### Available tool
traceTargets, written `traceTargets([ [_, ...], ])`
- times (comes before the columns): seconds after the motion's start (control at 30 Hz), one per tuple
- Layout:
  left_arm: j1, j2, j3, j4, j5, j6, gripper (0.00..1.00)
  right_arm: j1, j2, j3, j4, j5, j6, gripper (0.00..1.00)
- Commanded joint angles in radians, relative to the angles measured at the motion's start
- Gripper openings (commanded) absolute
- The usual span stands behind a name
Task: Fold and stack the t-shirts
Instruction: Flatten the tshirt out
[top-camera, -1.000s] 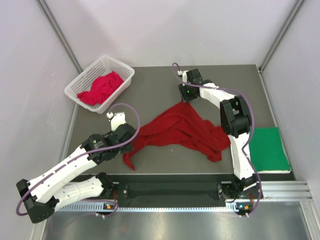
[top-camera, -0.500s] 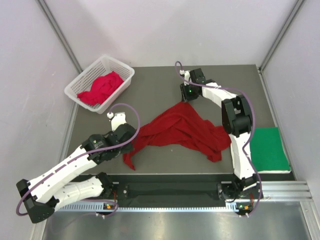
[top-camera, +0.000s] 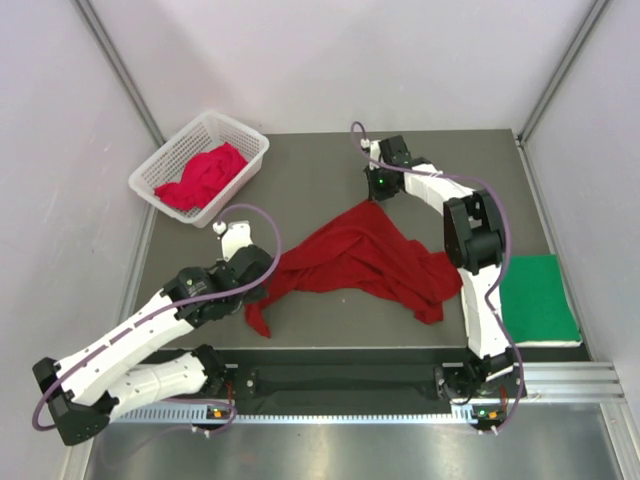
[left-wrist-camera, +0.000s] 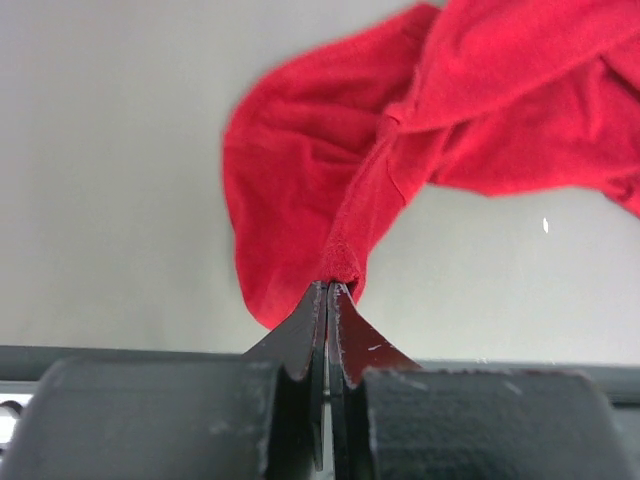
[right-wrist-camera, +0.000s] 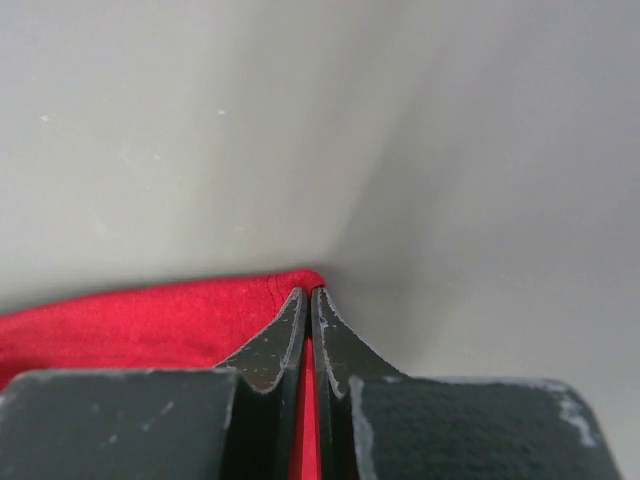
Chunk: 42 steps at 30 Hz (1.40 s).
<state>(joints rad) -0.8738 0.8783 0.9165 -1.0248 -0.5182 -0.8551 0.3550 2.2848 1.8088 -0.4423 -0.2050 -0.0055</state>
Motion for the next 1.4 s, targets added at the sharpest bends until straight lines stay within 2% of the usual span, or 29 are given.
traceTargets([
  [0.0,-0.002,0.058,0.105,0.045,-0.132,0.045,0.00,-0.008,-0.189,0.069,0.027,0.088,-0.001,0.00],
  [0.2,-0.002,0.181,0.447,0.052,-0.366,0.211,0.00,-0.008,-0.531,0.044,0.053,0.289,0.062,0.00],
  [0.23,-0.002,0.198,0.490,0.063,-0.388,0.272,0.00,-0.010,-0.641,0.026,0.071,0.308,0.070,0.00],
  [0.27,-0.002,0.199,0.558,0.119,-0.410,0.310,0.00,-0.010,-0.698,-0.012,0.080,0.326,0.082,0.00],
  [0.37,-0.002,0.160,0.636,0.248,-0.430,0.480,0.00,-0.010,-0.927,-0.098,0.111,0.341,0.104,0.00],
  [0.4,-0.002,0.122,0.645,0.352,-0.424,0.517,0.00,-0.010,-1.038,-0.118,0.116,0.348,0.111,0.00],
  [0.43,-0.004,0.099,0.654,0.397,-0.387,0.575,0.00,-0.008,-1.098,-0.164,0.120,0.354,0.127,0.00],
  [0.53,-0.002,0.002,0.670,0.557,-0.286,0.613,0.00,-0.008,-1.330,-0.230,0.145,0.351,0.171,0.00],
  [0.6,-0.004,-0.066,0.657,0.652,-0.150,0.614,0.00,-0.008,-1.477,-0.272,0.157,0.291,0.194,0.00],
  [0.7,-0.002,-0.120,0.674,0.702,0.067,0.590,0.00,-0.010,-1.614,-0.278,0.148,0.176,0.251,0.00],
  [0.77,-0.004,-0.140,0.683,0.724,0.250,0.570,0.00,-0.008,-1.666,-0.270,0.139,0.119,0.295,0.00],
  [0.8,-0.004,-0.160,0.680,0.742,0.298,0.559,0.00,-0.008,-1.703,-0.263,0.119,0.107,0.311,0.00],
  [0.9,-0.001,-0.170,0.702,0.747,0.392,0.512,0.00,-0.011,-1.745,-0.227,0.070,0.075,0.343,0.00],
  [0.97,-0.001,-0.157,0.732,0.697,0.403,0.502,0.00,-0.013,-1.754,-0.213,0.051,0.070,0.352,0.00],
  [1.17,-0.001,-0.044,0.757,0.514,0.379,0.586,0.00,-0.014,-1.698,-0.273,0.014,0.096,0.345,0.00],
  [1.23,-0.001,-0.018,0.719,0.487,0.296,0.642,0.00,-0.013,-1.662,-0.302,0.011,0.107,0.319,0.00],
  [1.37,-0.001,0.106,0.671,0.384,0.143,0.647,0.00,-0.014,-1.563,-0.353,0.010,0.177,0.269,0.00],
])
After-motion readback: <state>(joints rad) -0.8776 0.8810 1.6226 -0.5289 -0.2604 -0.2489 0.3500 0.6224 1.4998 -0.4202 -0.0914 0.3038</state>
